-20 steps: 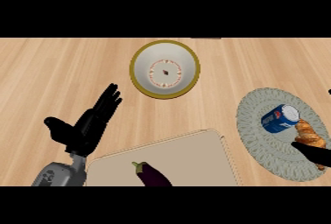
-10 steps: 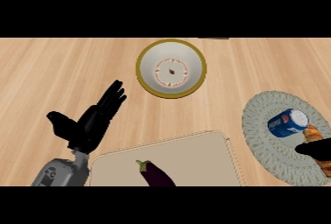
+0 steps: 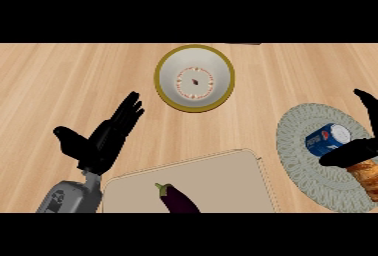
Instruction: Pick the can from the placemat and place it in the bowl
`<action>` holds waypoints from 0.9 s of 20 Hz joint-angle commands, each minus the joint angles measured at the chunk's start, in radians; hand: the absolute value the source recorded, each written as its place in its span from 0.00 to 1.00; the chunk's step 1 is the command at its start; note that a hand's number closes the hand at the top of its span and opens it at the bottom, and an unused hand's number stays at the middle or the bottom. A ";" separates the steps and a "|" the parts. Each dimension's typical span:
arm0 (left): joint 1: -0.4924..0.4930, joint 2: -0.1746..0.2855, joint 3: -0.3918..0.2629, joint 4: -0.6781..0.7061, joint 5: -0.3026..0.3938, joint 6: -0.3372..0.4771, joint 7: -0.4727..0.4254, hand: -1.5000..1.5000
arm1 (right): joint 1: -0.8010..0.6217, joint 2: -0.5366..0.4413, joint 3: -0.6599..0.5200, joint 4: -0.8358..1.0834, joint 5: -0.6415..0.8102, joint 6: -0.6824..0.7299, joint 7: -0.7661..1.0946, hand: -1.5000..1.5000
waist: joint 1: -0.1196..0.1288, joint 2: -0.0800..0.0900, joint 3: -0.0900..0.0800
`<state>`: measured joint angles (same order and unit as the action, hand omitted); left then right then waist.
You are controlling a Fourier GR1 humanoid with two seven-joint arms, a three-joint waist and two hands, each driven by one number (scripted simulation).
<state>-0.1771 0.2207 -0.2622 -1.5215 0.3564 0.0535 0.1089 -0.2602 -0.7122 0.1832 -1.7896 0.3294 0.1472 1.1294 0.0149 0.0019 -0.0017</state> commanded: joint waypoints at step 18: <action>0.035 -0.050 0.006 -0.044 -0.054 0.006 0.024 0.50 | -0.061 0.105 0.059 0.191 0.042 0.141 0.144 0.00 | -0.012 -0.003 0.001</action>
<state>-0.1331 0.1857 -0.2596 -1.5562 0.3091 0.0514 0.1149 -0.3015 -0.6328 0.2300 -1.6005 0.3583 0.2154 1.1128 0.0048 -0.0001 -0.0006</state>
